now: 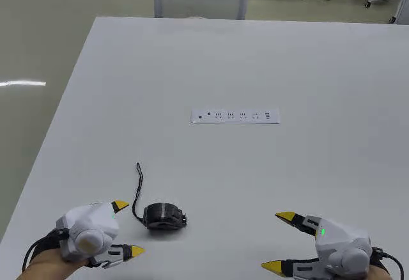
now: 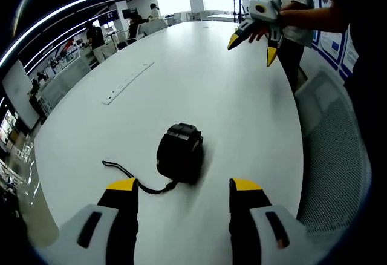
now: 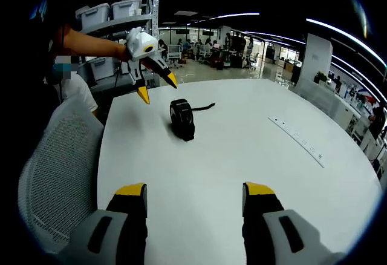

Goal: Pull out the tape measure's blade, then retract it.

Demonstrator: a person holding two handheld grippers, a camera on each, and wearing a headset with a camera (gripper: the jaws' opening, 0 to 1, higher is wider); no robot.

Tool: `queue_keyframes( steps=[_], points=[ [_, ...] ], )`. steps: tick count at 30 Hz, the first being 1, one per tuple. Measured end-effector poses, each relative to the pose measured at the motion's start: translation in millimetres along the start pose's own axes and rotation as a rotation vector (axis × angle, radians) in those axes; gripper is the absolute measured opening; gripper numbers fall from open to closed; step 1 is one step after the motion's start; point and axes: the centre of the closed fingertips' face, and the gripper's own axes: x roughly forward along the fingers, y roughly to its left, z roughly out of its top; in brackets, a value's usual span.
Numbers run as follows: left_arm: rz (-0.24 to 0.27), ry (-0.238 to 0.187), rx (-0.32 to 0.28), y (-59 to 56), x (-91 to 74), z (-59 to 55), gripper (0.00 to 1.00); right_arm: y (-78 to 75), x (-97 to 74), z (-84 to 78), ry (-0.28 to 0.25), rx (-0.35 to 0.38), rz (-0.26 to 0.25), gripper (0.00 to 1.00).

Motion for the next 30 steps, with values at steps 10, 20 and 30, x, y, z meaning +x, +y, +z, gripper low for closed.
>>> queue_keyframes(
  steps=[10,20,30],
  points=[
    [-0.063,0.029,0.078,5.1,19.6,3.9,0.51,-5.4,22.5,3.9,-0.004,-0.037,0.073,0.61],
    [-0.115,0.049,0.141,4.8,37.9,9.2,0.47,-10.7,48.0,10.9,-0.015,-0.074,0.117,0.57],
    [-0.158,0.079,0.201,4.7,55.3,10.0,0.42,-9.6,76.2,15.1,-0.023,-0.131,0.163,0.50]
  ],
)
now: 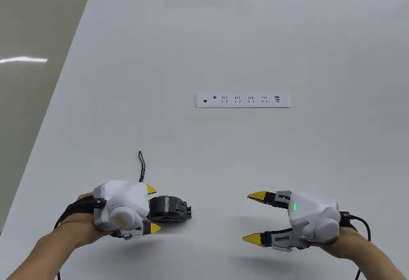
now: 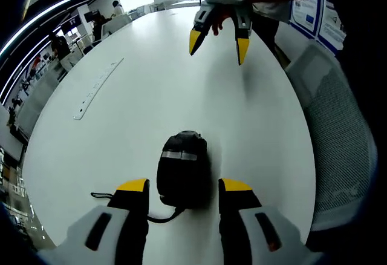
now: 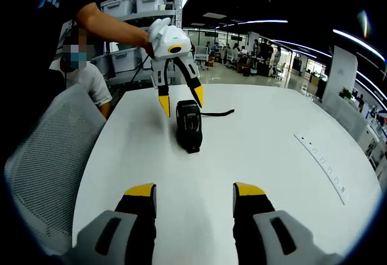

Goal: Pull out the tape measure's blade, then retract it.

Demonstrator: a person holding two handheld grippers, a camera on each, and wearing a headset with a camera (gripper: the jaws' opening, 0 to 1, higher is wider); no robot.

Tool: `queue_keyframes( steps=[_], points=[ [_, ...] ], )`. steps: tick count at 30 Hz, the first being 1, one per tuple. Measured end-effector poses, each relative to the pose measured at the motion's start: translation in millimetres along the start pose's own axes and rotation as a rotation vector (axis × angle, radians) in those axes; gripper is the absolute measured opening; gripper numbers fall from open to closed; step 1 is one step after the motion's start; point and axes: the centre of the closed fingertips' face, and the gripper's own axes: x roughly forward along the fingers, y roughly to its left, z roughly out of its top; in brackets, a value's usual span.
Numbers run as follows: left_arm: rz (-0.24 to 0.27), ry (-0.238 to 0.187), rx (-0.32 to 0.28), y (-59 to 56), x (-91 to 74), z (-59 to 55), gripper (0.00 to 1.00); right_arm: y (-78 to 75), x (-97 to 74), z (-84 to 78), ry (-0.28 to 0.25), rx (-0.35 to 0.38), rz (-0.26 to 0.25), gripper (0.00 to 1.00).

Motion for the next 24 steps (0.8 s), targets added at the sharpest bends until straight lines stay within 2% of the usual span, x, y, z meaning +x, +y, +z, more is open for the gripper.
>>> queue_keyframes(
  steps=[7,12,15,24],
  points=[
    [-0.023,-0.002,0.020,0.1,12.0,3.0,0.40,-4.3,21.9,4.0,-0.017,-0.013,0.026,0.43],
    [-0.036,0.006,0.031,-0.1,19.5,0.0,0.37,-5.6,39.2,6.2,-0.023,-0.019,0.052,0.40],
    [-0.030,0.000,0.044,3.2,18.9,0.8,0.32,-4.9,48.9,7.3,-0.026,-0.021,0.072,0.39],
    [-0.039,-0.019,0.043,1.4,18.8,1.4,0.31,-4.2,75.7,14.1,-0.039,-0.027,0.117,0.36]
  ],
)
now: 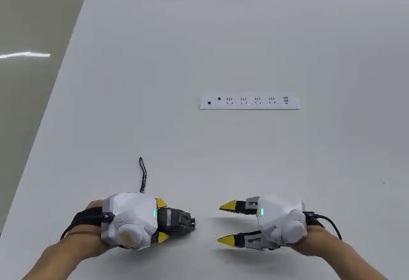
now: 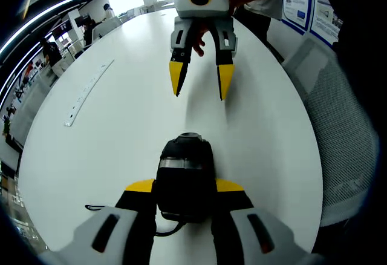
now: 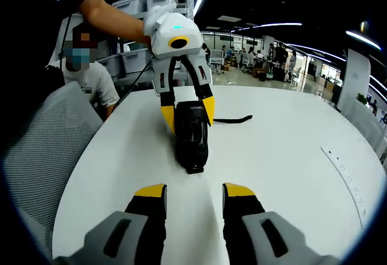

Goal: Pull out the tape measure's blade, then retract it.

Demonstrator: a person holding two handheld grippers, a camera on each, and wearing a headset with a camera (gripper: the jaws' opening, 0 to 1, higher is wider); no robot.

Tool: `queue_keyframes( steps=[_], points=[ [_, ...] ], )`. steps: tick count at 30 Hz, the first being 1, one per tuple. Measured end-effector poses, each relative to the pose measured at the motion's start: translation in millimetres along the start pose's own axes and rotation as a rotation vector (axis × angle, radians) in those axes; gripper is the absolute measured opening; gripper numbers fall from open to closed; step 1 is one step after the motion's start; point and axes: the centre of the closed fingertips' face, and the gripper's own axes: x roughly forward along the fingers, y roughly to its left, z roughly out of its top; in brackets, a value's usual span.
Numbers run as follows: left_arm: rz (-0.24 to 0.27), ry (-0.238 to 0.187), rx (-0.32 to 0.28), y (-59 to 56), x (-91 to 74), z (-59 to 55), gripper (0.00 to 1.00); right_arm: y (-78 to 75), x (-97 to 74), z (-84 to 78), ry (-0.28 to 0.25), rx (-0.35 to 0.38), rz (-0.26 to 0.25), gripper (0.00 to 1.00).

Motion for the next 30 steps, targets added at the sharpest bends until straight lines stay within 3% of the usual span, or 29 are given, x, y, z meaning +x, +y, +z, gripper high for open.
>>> queue_keyframes(
  steps=[14,25,30],
  points=[
    [0.002,-0.009,0.008,0.4,-0.3,-0.2,0.29,3.2,31.4,3.4,-0.005,-0.026,0.066,0.24],
    [-0.004,-0.034,0.003,1.9,-0.6,0.4,0.29,-0.4,48.9,0.8,0.006,-0.045,0.070,0.22],
    [-0.007,-0.044,0.000,1.7,-0.3,0.3,0.29,-1.3,52.6,1.2,0.009,-0.056,0.072,0.16]
  ],
)
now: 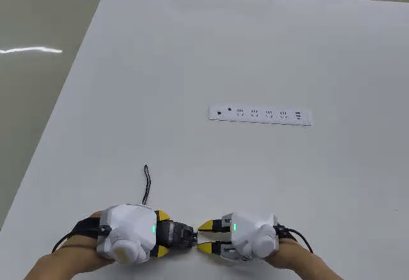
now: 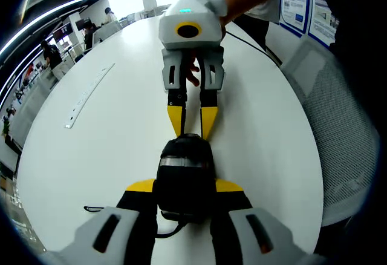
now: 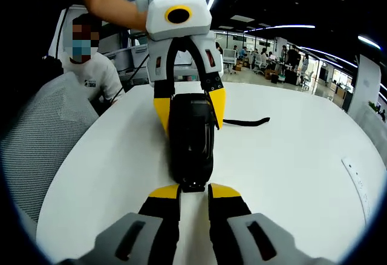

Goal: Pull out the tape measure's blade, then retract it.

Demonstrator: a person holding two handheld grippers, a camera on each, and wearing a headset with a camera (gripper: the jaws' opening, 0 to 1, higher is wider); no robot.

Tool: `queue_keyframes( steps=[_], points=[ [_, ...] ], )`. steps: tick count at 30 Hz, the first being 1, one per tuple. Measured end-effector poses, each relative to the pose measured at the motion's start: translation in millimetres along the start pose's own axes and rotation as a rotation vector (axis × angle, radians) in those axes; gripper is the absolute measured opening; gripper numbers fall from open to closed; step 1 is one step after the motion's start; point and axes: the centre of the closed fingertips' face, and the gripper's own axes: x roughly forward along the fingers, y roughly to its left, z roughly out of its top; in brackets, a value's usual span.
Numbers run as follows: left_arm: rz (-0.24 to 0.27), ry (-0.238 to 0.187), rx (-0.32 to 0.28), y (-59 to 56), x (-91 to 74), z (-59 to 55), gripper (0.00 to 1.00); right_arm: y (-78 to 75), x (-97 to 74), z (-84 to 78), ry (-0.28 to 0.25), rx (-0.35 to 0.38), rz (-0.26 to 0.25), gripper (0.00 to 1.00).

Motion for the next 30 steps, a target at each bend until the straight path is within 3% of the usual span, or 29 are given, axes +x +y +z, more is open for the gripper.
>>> queue_keyframes(
  steps=[23,30],
  points=[
    [0.006,-0.072,-0.030,0.4,-2.1,0.6,0.28,1.7,10.6,-3.2,0.021,-0.017,0.025,0.13],
    [0.005,-0.071,-0.033,0.5,-1.8,0.4,0.28,1.9,10.8,-3.7,0.030,-0.004,0.031,0.11]
  ],
)
